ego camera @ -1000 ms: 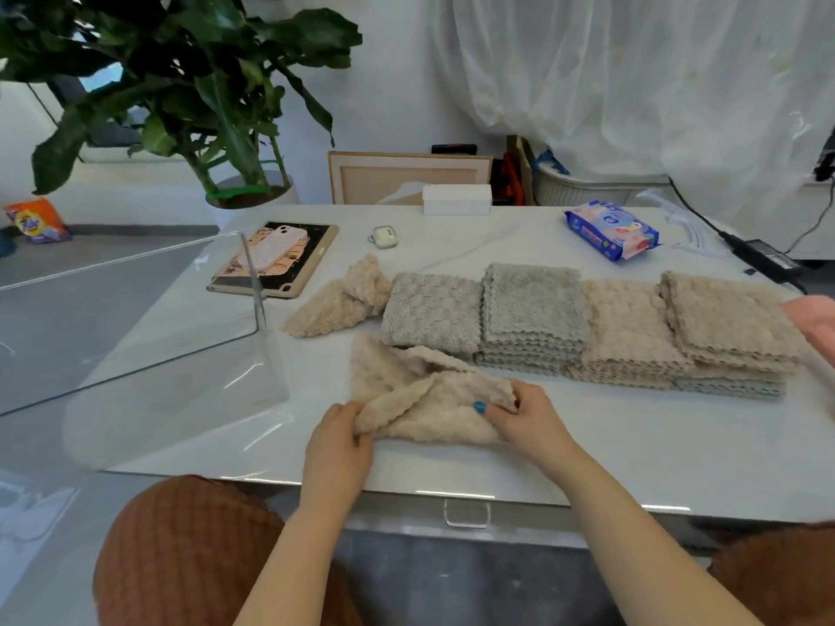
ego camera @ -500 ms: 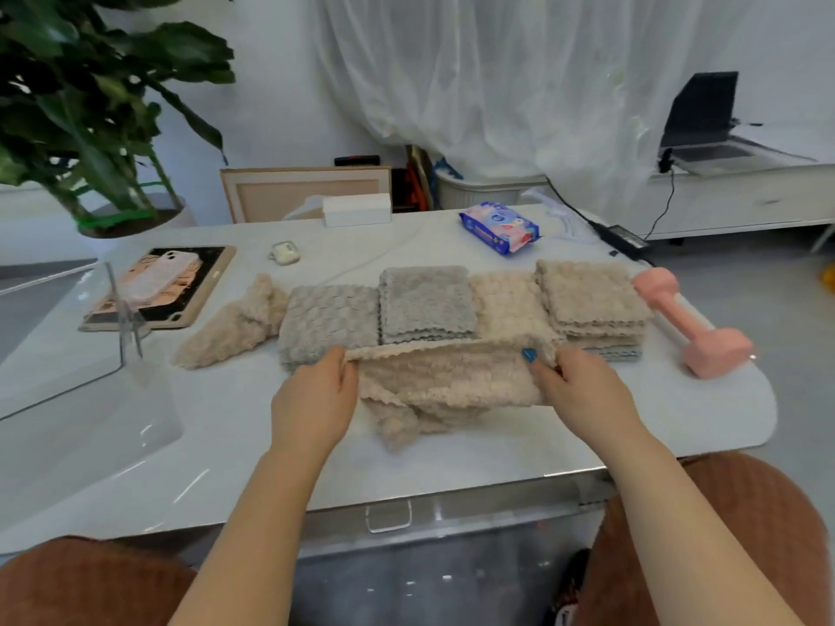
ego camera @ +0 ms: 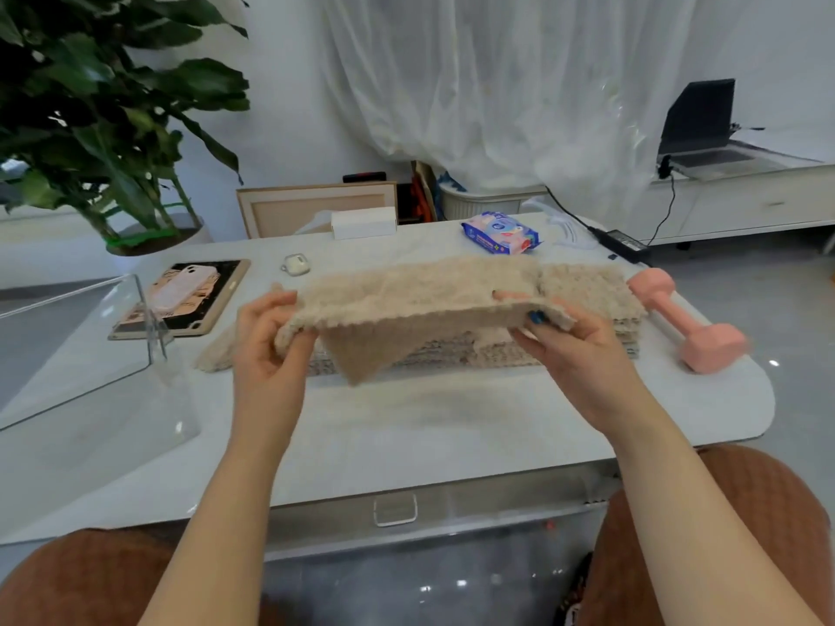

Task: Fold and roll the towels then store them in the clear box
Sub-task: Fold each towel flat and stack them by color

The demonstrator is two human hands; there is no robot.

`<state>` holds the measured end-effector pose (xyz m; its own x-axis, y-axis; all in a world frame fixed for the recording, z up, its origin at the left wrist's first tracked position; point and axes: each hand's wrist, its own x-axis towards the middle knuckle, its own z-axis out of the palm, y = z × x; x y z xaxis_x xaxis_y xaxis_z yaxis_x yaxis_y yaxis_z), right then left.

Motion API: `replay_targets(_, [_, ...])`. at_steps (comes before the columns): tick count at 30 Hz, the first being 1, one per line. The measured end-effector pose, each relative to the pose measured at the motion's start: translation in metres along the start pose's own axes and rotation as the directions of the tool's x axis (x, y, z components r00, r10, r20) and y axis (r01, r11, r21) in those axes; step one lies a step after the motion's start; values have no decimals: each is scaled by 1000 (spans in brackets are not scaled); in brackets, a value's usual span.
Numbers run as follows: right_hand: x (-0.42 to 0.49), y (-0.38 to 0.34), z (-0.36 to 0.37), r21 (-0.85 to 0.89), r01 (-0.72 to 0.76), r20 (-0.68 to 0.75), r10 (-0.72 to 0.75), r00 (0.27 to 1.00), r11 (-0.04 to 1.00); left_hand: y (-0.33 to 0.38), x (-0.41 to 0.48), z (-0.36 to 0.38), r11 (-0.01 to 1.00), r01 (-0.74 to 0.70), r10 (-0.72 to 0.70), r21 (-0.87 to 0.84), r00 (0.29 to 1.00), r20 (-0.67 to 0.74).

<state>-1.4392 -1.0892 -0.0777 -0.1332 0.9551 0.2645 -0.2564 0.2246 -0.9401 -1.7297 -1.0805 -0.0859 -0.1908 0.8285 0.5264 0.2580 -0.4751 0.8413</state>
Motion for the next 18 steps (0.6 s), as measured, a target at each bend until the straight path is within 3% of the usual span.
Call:
replay_targets(2, [-9,7,-17,-206,-170,-30,168,985,964,-9,-16,-20,990,95,-109,102,984,143])
replay_targets(3, [-14,10,-23,-378,-272,-27,283,959,885,-14,-24,-29,972,197,-222,131,950,217])
replay_targets(5, [-21,21,-34,-699,-355,-21,479,878,620,-28,-38,-40,907,360,-418,219,841,344])
replay_targets(7, [-25,32,-42,-817,-355,-45,565,824,453,-41,-50,-43,840,434,-540,324,725,428])
replay_targets(9, [-25,37,-44,-818,-379,-49,604,795,432,-47,-55,-41,806,453,-592,382,640,490])
replay_targets(11, [-23,38,-46,-766,-407,-14,620,784,498,-49,-55,-36,787,499,-613,362,575,541])
replay_targets(14, [-17,38,-50,-626,-482,-46,588,807,613,-53,-49,-27,738,622,-652,263,557,514])
replay_targets(16, [-14,50,-54,-619,-533,-152,578,802,576,-58,-48,-17,692,679,-704,246,558,439])
replay_targets(18, [-11,68,-58,-687,-556,-261,556,789,468,-68,-45,-4,679,654,-733,333,587,343])
